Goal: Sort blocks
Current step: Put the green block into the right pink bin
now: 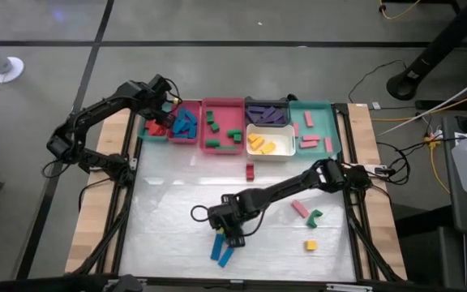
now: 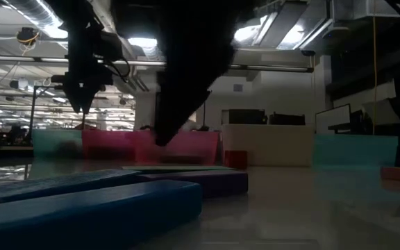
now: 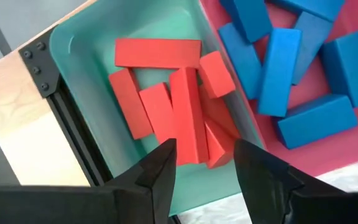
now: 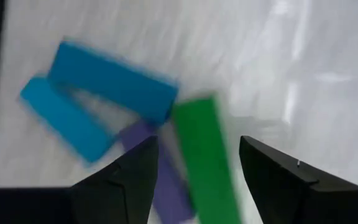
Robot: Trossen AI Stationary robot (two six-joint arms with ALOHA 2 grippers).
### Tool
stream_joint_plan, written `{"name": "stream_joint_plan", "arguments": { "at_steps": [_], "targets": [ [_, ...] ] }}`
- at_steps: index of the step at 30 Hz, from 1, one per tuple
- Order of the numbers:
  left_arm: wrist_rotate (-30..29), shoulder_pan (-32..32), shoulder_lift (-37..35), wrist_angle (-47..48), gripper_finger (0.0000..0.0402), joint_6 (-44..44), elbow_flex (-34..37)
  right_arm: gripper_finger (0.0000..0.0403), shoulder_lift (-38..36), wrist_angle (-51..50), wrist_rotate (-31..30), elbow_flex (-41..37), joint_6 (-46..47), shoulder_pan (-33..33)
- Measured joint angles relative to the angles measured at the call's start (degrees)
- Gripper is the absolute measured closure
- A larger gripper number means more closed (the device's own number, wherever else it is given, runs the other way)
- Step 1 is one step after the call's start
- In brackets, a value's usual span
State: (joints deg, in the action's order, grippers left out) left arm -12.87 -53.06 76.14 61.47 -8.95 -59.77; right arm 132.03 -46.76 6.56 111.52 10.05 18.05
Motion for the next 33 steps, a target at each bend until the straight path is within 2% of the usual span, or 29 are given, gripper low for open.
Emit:
{"name": "stream_joint_plan", "arguments": {
  "at_steps": [3,12,23,33],
  "targets": [
    [0.6,0.3,0.0,0.0,0.0254,1.5,0.0,0.0178,0.9,1.0,-4.1,0.0,0.1,0.0],
    [2.4,0.6,0.0,1.2,0.0252,1.9,0.0,0.0178,3.0,1.6,-1.0,0.1,0.6,-0.1],
    [2.4,0.6,0.0,1.1,0.0252,1.9,0.0,0.0178,2.9,1.1,-1.0,1.2,2.5,-0.6],
    [2.4,0.6,0.0,1.1,0.0252,1.9,0.0,0.0178,2.8,-1.3,-0.7,2.0,-1.6,1.3]
  ]
}}
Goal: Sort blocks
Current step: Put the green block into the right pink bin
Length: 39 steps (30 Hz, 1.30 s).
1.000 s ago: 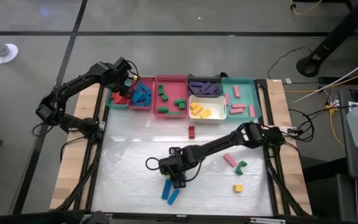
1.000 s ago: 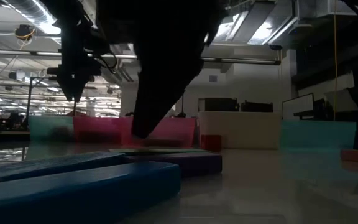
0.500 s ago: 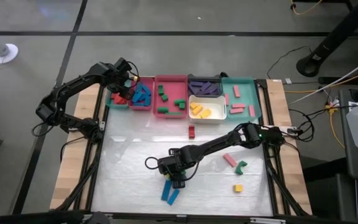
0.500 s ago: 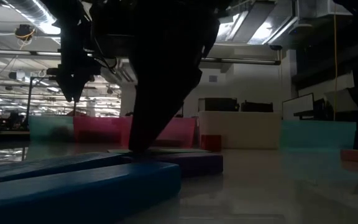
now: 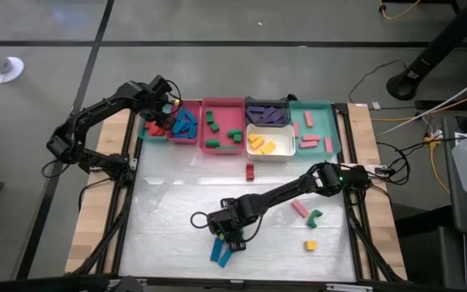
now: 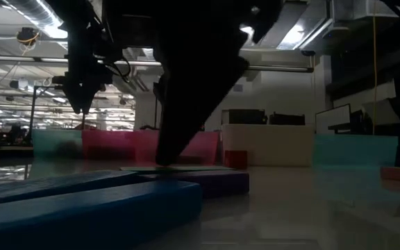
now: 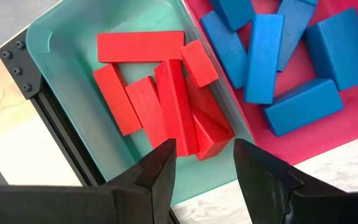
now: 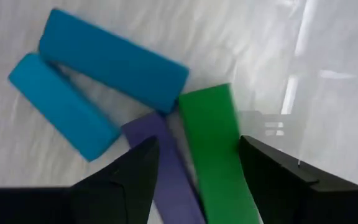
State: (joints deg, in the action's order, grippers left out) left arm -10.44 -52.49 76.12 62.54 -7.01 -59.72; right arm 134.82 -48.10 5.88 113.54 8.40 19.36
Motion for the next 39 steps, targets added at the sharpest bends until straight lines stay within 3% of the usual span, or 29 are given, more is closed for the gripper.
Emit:
{"name": "stream_joint_plan", "arguments": {
  "at_steps": [7,20,23,29,32,39],
  "targets": [
    [0.0,0.0,0.0,-0.2,0.0252,0.0,0.0,0.0178,0.4,0.4,-3.8,-0.4,0.1,0.3],
    [0.3,0.0,0.0,0.3,0.0252,0.0,0.0,0.0179,1.7,1.8,-4.8,-1.9,1.0,-1.3],
    [3.6,0.0,0.0,1.8,0.0255,0.2,0.0,0.0198,1.8,1.9,-5.0,-1.8,1.0,-1.5],
    [14.3,0.7,-1.6,4.1,0.0284,5.3,0.0,0.0279,2.2,1.7,-4.8,0.2,1.0,-3.2],
    [17.5,2.1,-4.4,4.3,0.0299,6.1,0.0,0.0279,2.4,1.1,-5.4,2.8,0.7,-5.4],
    [18.0,6.4,-16.3,4.7,0.0319,0.7,0.0,0.0277,2.4,-4.2,-7.2,12.7,-1.8,-11.7]
  ]
}}
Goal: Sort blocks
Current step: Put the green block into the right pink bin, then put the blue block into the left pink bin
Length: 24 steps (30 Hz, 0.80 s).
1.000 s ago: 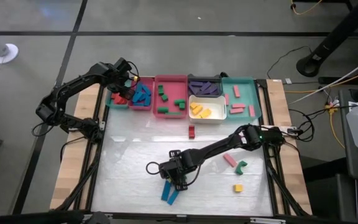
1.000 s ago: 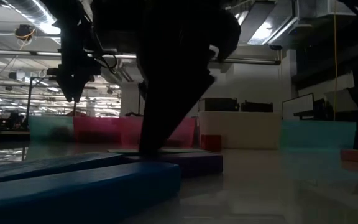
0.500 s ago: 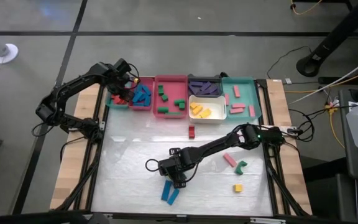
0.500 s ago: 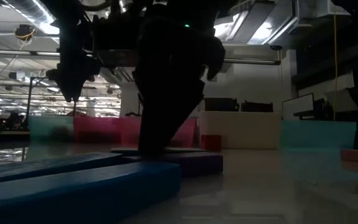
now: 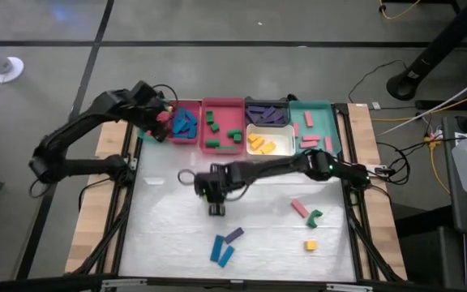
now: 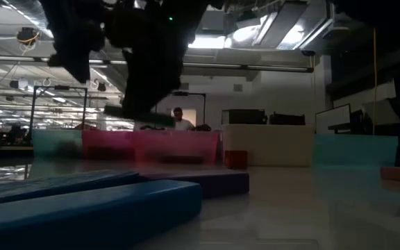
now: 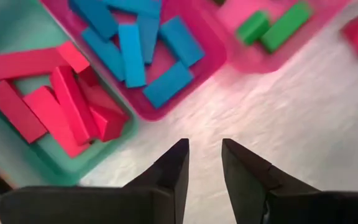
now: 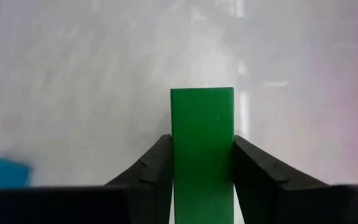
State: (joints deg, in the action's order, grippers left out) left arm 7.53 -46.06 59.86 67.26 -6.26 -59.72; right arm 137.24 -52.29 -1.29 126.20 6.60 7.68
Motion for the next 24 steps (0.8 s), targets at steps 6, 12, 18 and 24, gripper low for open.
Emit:
{"name": "stream_joint_plan", "arguments": {
  "at_steps": [6,12,18,24],
  "targets": [
    [0.0,6.4,-11.3,1.3,0.0321,-12.1,0.0,0.0249,-0.1,-4.8,-7.5,6.8,-8.3,-7.6],
    [0.0,14.6,-19.9,1.1,0.0321,-23.3,0.0,0.0261,-0.1,-4.9,-9.2,8.0,-11.5,-15.7],
    [0.0,20.7,-24.9,-1.4,0.0320,-29.3,1.1,0.0231,-0.1,-4.9,-6.8,8.0,-11.4,-21.8],
    [0.0,26.2,-26.5,-13.9,0.0320,-32.9,7.6,0.0182,-0.2,-5.4,-5.2,8.0,-6.7,-25.1]
  ]
}}
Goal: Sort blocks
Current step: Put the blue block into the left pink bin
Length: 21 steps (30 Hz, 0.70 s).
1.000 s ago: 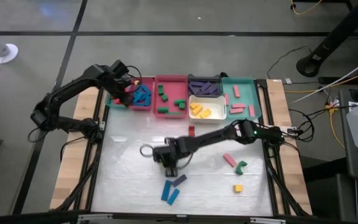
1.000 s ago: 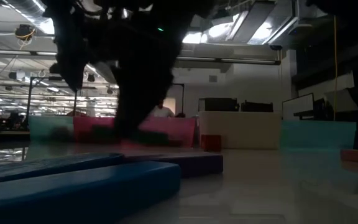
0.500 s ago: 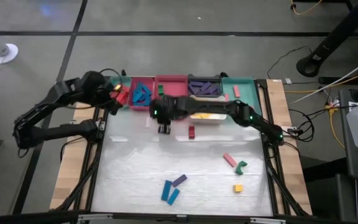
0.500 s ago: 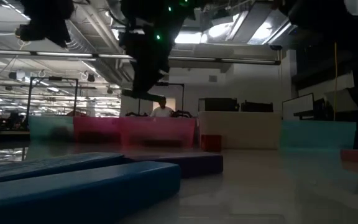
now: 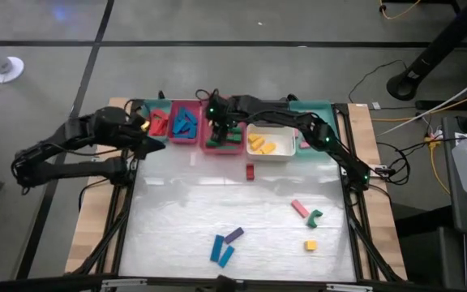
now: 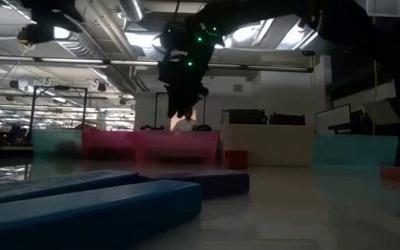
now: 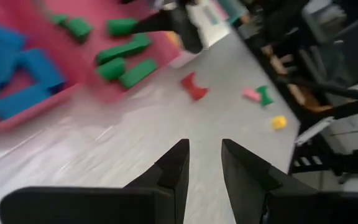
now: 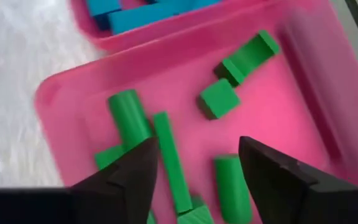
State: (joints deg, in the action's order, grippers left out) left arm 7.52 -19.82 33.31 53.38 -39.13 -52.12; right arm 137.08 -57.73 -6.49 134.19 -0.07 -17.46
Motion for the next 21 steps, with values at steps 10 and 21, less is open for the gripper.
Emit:
{"name": "stream_joint_plan", "arguments": {
  "at_steps": [10,21],
  "targets": [
    [4.7,11.7,5.7,-43.0,0.0320,1.7,17.5,0.0163,-4.8,-11.7,-0.8,0.0,1.5,-1.0],
    [9.0,27.5,24.7,-74.4,0.0320,29.2,22.3,0.0185,-13.5,-22.1,6.2,0.0,13.0,-0.9]
  ]
}}
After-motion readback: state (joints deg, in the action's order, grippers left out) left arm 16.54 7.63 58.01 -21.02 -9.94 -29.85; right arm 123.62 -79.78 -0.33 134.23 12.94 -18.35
